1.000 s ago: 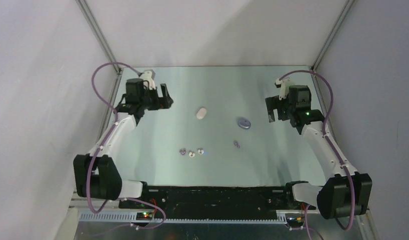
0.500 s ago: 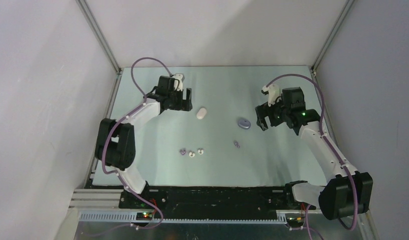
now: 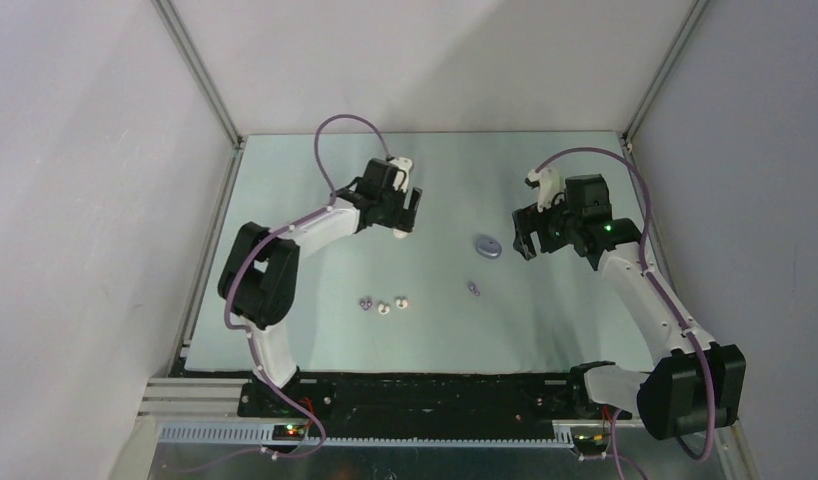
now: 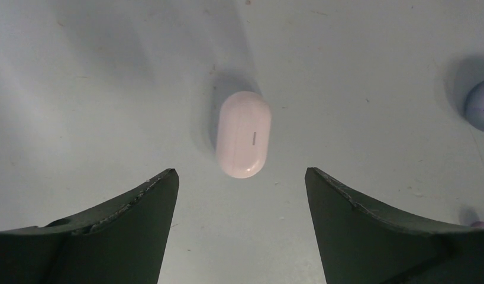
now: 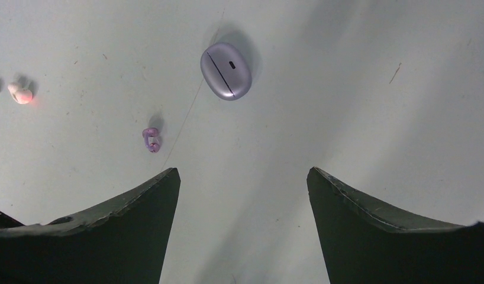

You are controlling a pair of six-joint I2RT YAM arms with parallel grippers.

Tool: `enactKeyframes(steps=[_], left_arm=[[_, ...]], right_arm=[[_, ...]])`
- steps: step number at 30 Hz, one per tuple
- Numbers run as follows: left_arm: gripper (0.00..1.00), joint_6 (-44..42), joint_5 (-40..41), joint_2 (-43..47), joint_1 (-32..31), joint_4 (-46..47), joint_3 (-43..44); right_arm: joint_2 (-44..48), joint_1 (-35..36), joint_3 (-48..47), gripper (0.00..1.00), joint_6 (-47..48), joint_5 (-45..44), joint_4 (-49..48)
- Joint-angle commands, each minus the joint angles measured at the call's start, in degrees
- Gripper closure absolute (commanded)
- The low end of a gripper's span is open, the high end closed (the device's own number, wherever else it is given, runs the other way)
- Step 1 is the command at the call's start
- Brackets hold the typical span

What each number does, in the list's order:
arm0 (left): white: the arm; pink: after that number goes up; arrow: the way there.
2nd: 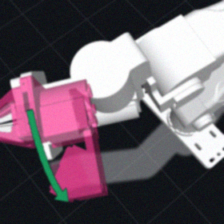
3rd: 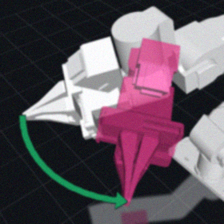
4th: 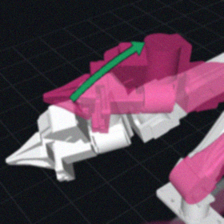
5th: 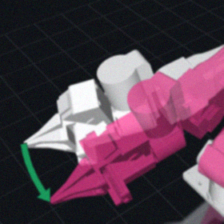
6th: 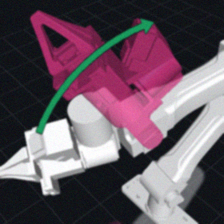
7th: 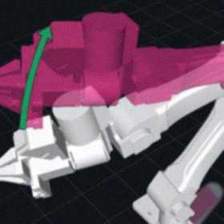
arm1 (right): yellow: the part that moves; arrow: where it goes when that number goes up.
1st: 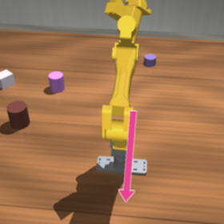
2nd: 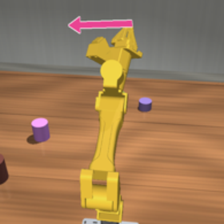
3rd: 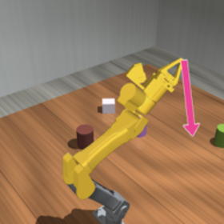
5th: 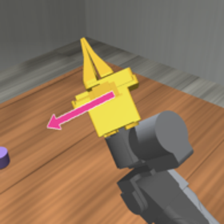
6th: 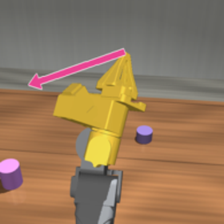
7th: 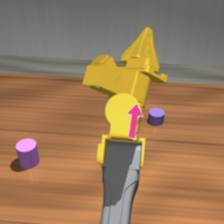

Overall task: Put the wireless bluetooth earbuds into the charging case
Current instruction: Pick up the charging case from the center of the board.

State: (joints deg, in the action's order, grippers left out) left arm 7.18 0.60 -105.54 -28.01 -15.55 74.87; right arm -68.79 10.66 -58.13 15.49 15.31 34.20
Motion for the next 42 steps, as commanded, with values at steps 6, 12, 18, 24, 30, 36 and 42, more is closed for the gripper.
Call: enactKeyframes(steps=[6,12,18,24,30,36,42], left_arm=[[0.18,-5.2,5.2,-3.7,-2.3,0.8,2.3],[0.25,-5.8,5.0,-6.6,-2.6,1.2,4.5],[0.35,-6.9,3.7,-9.3,-2.5,0.5,6.6],[0.41,-5.8,2.7,-10.4,-2.6,-0.1,6.8],[0.39,-6.4,1.9,-10.6,-2.4,-0.1,5.8],[0.59,-10.4,0.5,-12.4,-2.4,-3.5,8.8],[0.49,-10.5,0.2,-11.9,-2.0,-6.0,8.5]], right_arm=[[1.2,-1.2,-0.3,0.17,-1.6,1.1,-0.7],[0.9,-1.1,-0.3,0.18,-2.1,1.6,-0.6],[1.1,-0.9,-0.3,0.19,-2.2,1.5,0.0],[1.9,-1.3,-0.2,0.19,-2.0,1.0,0.7],[1.7,-2.0,-0.3,0.19,-2.4,1.6,0.3],[1.2,-1.1,-0.6,0.2,-2.8,1.9,0.3],[-0.1,0.2,-1.9,0.2,-3.0,2.2,0.0]])
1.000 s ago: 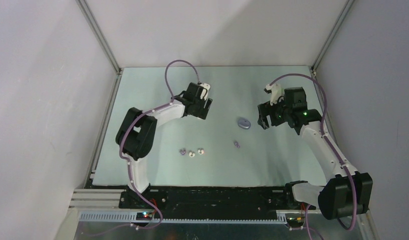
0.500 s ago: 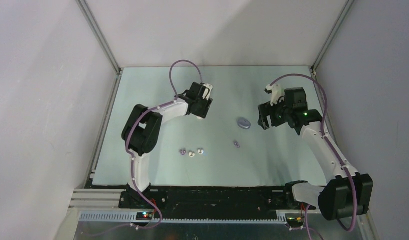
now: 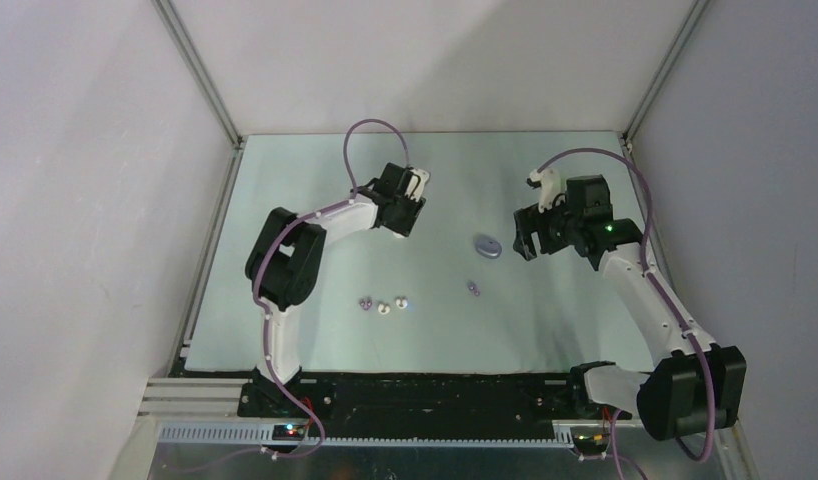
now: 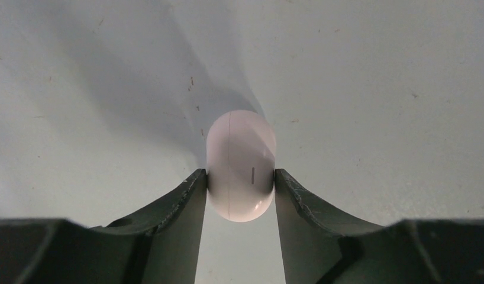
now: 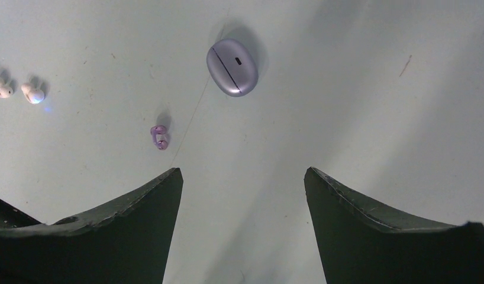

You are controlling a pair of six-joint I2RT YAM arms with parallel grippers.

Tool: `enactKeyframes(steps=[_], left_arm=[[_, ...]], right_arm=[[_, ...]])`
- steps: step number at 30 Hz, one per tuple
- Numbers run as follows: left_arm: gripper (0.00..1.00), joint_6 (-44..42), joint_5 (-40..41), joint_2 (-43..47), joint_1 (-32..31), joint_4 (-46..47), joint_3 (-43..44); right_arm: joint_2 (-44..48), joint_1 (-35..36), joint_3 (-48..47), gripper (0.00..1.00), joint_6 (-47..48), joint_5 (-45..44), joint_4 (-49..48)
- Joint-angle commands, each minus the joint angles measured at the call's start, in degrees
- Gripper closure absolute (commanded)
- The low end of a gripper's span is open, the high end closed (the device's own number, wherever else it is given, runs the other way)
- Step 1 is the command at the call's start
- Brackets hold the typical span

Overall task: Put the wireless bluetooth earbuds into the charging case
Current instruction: Pick up the charging case from the center of the board, then pass from the left arm to the right

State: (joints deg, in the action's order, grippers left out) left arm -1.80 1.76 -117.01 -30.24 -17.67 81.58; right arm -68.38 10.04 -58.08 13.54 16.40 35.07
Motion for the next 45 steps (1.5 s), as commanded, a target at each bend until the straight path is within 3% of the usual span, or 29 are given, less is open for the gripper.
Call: enactKeyframes(steps=[1,11,20,28,34,38,45], left_arm=[[0.48,-1.4,-1.2,-0.4,0.4,-4.8,1.8],[0.49,-1.4,-1.2,-0.1,0.8,-5.4,1.3],[0.7,-4.6,-4.0,2.9,1.7,-7.6,3.3],[0.72,-15.2,-14.1,20.5,1.7,-0.9,-5.4],[0.72,-26.6,-18.9,32.5,-0.2,0.6,-9.1],[0.72,-32.0,-19.3,36.6,-1.7,0.7,-10.7],[0.72,-33.8,-19.1,36.8,-3.1,-2.4,-9.5]], right_arm=[[-0.8,0.9,-2.1,0.2,-1.2,1.1,-0.9],[-1.6,1.2,-2.3,0.2,-1.6,1.4,-1.1],[-2.3,1.4,-4.6,0.2,-5.1,2.6,-1.8],[-8.1,3.0,-13.5,0.2,-19.3,12.1,-1.0],[-17.6,6.9,-20.0,0.25,-19.9,17.3,-0.4],[-22.9,7.9,-24.8,0.26,-24.4,26.8,-4.2],[-27.5,10.2,-29.9,0.26,-29.0,41.1,-10.5]])
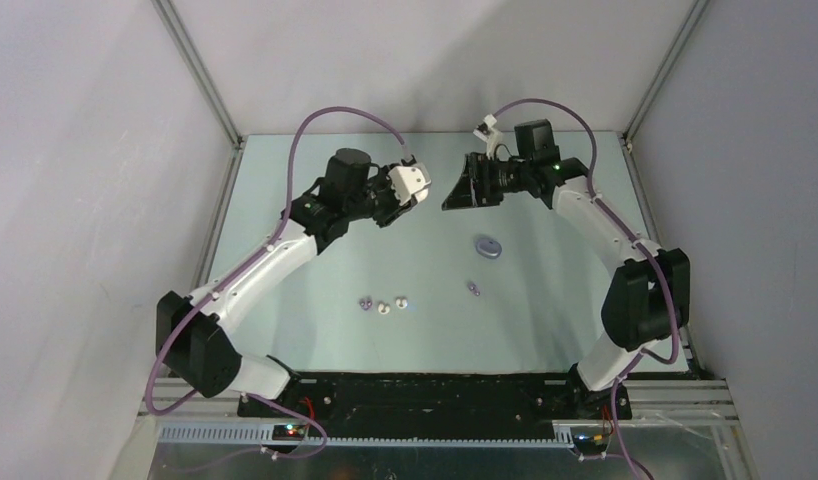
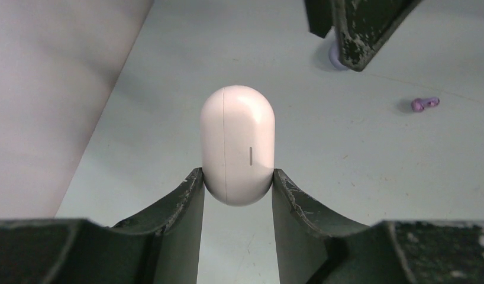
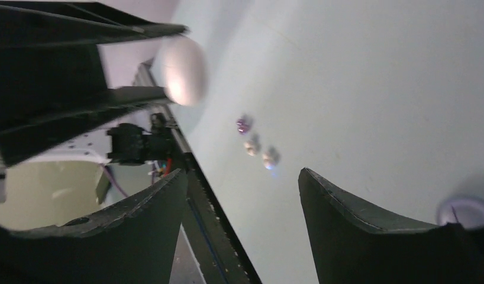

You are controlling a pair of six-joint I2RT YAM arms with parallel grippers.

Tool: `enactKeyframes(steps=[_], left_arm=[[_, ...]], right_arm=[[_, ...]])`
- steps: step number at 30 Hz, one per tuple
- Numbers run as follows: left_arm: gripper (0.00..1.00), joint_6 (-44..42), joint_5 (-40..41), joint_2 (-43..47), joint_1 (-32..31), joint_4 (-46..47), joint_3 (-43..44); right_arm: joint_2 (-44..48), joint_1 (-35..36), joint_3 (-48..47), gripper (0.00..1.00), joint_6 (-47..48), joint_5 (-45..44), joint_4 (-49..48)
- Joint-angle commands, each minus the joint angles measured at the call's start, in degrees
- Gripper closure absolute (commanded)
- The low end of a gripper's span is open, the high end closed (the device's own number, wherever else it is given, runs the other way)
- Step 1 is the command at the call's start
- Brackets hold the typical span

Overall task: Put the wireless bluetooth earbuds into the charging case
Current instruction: Pass from the left arm to the right

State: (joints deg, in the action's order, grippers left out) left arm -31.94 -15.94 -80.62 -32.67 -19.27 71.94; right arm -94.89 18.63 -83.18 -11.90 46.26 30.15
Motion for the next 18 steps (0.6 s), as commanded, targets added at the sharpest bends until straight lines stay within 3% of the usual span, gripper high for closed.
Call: enactKeyframes(steps=[1,12,18], left_arm=[[0.72,-3.8,-1.4,0.6,-0.7,-0.4,-0.2],[0.73,-2.5,-1.9,1.0,-1.0,1.2,-0.8],[0.74,-2.2,-2.6,1.7,-1.1,2.0,-1.6]], right_arm=[[-1.3,1.9,-5.1,0.26,-3.5,11.8,-5.4],[-7.4,4.5,-10.1,0.23,-4.6,7.2,-5.1],[-9.8,4.6,-12.5,0.35,-6.3,9.3,-7.6]])
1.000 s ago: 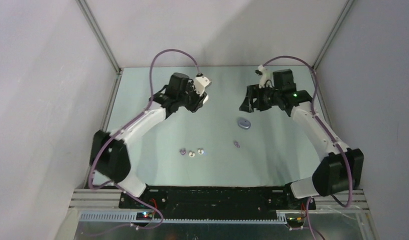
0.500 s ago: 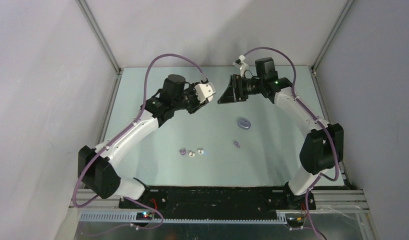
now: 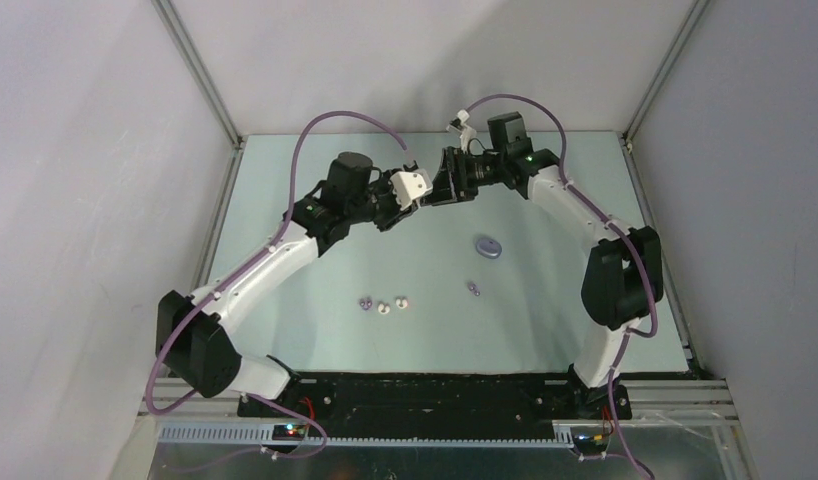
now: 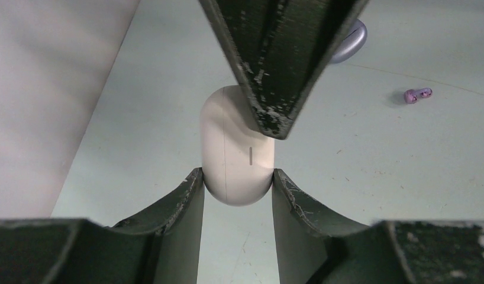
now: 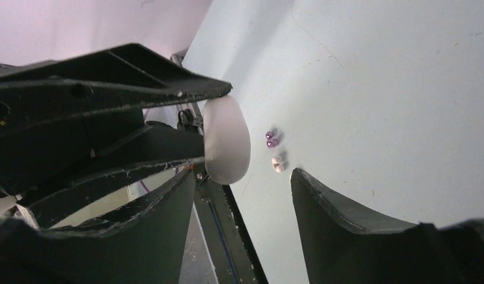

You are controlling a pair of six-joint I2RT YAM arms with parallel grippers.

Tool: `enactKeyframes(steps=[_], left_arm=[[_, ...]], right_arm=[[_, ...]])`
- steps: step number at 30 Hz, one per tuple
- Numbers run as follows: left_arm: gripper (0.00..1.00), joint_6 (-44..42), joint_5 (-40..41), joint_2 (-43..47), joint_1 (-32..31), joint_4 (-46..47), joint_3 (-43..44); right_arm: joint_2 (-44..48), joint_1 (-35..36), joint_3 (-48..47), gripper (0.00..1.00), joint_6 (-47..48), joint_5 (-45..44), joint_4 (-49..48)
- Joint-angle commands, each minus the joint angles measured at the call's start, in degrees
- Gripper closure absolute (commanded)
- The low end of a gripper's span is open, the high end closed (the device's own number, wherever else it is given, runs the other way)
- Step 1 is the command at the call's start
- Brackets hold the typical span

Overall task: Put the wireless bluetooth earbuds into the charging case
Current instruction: Pass from the left arm to the right

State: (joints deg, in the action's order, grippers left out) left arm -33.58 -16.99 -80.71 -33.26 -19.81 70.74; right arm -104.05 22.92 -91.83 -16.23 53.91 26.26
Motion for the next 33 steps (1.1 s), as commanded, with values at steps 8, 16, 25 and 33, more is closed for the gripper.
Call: enactKeyframes(steps=[8,16,25,33], left_arm=[[0.74,-1.2,-1.1,1.8,-0.5,3.2,-0.6],[0.75,-0.3,1.0,1.4,-0.5,5.3,-0.7],[0.76,-0.4,1.2,0.8,-0.5,5.9,-0.5],[0.16,7.6,5.6,0.2,2.3,4.3,3.5]], right_arm=[[-3.0,0.2,-6.4,0.5,-3.7,3.1,-5.7],[-3.5,0.7,-5.7,0.52,-1.4,5.1,-3.5],[-3.7,0.6,-5.9,0.82,-1.2,5.8,-4.3],[0.2,-2.4,-3.6,1.0,-1.7,7.1,-8.7]])
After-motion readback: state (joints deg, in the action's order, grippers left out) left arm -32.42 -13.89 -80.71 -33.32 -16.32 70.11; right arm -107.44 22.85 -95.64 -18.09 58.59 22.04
